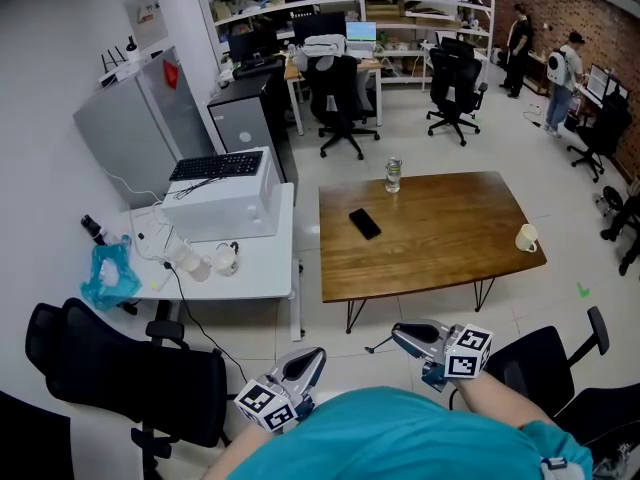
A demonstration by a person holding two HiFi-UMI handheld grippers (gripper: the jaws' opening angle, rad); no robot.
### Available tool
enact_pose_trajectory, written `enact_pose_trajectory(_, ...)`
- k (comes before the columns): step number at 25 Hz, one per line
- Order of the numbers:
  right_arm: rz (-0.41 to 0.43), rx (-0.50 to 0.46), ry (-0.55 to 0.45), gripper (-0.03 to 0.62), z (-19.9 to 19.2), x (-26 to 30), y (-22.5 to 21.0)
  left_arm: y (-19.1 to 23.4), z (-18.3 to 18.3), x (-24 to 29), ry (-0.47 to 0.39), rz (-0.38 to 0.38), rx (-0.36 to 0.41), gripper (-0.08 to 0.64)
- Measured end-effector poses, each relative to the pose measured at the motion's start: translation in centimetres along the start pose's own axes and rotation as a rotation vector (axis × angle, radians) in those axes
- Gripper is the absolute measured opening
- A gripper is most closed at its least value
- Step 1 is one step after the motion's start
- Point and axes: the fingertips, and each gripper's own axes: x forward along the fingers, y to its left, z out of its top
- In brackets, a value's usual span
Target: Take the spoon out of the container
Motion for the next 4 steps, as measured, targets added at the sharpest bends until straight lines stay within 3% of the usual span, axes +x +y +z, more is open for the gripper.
enact_pose_trajectory(4, -0.003, -0.001, -0.004, 0.040, -0.12, 1.13, 0.25, 0.93, 0.17, -0.77, -0.001, -0.002, -0.001, -0.003)
